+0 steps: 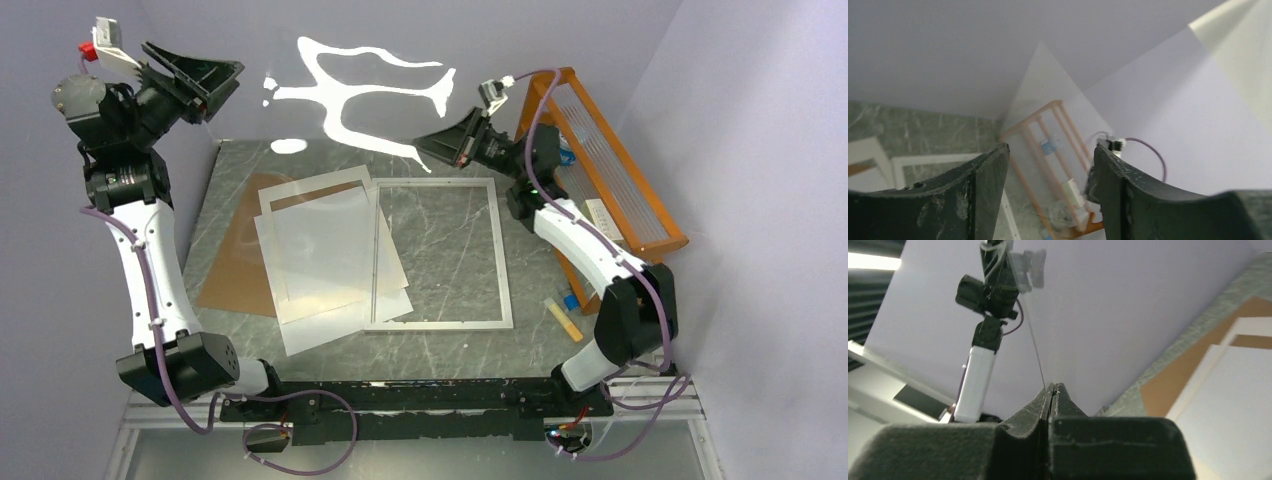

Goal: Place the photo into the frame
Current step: Adjust the photo frame item, then move the photo frame item to the center of the board, then place the photo frame item in the photo frame, then adjust the photo frame item on the photo frame.

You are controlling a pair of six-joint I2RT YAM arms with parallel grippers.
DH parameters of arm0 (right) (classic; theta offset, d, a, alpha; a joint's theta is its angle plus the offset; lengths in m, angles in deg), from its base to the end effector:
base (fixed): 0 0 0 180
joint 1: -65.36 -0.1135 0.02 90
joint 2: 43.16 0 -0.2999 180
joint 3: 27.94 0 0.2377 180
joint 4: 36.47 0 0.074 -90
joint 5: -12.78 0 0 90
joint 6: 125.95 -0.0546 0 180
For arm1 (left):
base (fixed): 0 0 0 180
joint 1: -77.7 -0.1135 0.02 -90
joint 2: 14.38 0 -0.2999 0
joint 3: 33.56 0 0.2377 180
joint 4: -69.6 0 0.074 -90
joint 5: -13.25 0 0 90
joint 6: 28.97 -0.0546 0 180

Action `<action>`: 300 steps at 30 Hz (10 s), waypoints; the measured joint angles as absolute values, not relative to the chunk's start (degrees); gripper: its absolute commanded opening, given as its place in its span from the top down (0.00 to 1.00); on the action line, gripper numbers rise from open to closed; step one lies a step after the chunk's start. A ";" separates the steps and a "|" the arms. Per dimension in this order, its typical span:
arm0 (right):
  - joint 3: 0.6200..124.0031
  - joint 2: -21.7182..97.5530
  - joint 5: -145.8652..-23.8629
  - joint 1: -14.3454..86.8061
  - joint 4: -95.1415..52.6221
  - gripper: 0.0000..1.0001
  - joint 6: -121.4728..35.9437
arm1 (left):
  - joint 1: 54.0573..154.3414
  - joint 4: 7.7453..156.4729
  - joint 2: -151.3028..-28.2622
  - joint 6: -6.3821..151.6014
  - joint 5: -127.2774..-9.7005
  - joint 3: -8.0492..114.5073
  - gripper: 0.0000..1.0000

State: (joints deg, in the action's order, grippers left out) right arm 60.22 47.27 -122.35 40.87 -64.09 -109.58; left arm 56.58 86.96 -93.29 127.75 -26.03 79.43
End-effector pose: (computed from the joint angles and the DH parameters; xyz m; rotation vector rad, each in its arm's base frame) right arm 0.3129 0.1850 0.4522 -0.2313 1.5079 1.8695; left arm 0.2607 0.0554 0.5722 -0.2970 1.4717 -1.2129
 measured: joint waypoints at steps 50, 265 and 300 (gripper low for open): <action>83.69 41.41 -103.27 54.53 21.02 1.00 -69.05 | 61.47 136.13 -125.07 85.80 -55.14 53.94 0.25; 64.15 60.34 -109.32 54.68 2.00 0.33 -46.39 | 83.31 113.99 -123.52 94.83 -39.12 45.70 0.32; 41.70 47.44 -116.42 52.21 -11.33 0.90 -69.53 | 85.58 105.21 -121.53 99.95 -42.64 41.13 0.63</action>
State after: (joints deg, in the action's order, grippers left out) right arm 41.70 47.44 -116.42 52.21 -11.33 -69.53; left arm 85.58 105.21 -121.53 99.95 -42.64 41.13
